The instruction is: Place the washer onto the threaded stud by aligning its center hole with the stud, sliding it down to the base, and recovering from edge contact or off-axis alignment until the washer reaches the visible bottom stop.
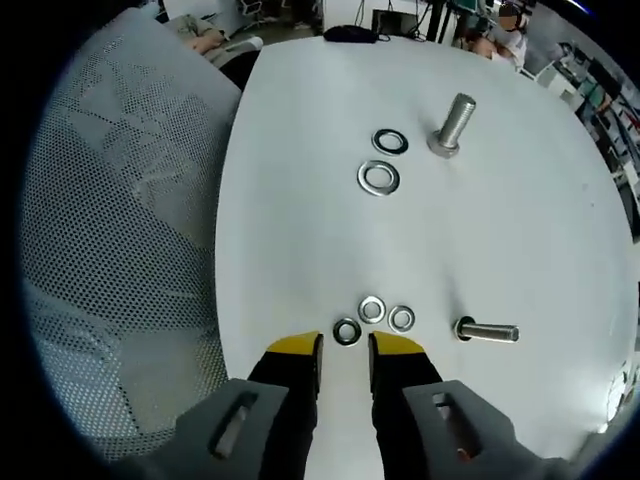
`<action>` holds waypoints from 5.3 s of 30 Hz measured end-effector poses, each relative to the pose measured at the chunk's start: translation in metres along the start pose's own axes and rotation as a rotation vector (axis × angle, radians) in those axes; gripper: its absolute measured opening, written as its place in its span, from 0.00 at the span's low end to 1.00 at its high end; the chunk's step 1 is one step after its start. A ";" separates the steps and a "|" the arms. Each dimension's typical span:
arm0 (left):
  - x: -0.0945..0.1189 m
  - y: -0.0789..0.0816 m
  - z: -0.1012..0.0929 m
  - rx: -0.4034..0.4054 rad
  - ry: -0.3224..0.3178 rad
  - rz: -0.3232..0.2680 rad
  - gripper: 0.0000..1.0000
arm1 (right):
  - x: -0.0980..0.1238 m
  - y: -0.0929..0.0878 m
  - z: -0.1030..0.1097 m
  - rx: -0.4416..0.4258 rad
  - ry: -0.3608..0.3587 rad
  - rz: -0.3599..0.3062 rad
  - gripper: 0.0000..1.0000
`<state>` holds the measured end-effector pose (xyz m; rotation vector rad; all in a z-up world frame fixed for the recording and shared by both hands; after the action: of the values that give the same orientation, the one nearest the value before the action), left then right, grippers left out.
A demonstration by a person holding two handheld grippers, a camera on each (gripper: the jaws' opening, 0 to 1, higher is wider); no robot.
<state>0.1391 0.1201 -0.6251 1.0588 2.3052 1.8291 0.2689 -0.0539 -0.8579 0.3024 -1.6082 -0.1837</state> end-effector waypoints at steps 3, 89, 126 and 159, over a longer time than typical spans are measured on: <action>0.000 0.000 0.000 -0.003 -0.001 0.000 0.14 | -0.002 -0.001 0.000 0.005 0.001 0.007 0.20; 0.001 0.001 -0.008 -0.005 -0.026 0.010 0.14 | 0.048 -0.018 -0.059 -0.044 -0.097 0.017 0.13; -0.003 -0.003 -0.016 -0.004 -0.047 0.017 0.14 | 0.051 -0.010 -0.091 -0.082 -0.141 0.013 0.13; 0.019 0.013 0.008 0.016 0.059 -0.025 0.14 | 0.005 -0.018 -0.083 -0.035 -0.083 0.106 0.13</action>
<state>0.1339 0.1377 -0.6091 0.9863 2.3578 1.8617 0.3529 -0.0666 -0.8533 0.1838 -1.6969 -0.1445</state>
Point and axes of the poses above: the point that each gripper's makers call its tool centre point, and the gripper's own axes: x roughly backward along the fingers, z roughly to its left, y roughly out of its top, the point moved 1 cm from there along x, roughly backward along the fingers, and after that the axes turned 11 degrees about x, right-handed, at the moved point
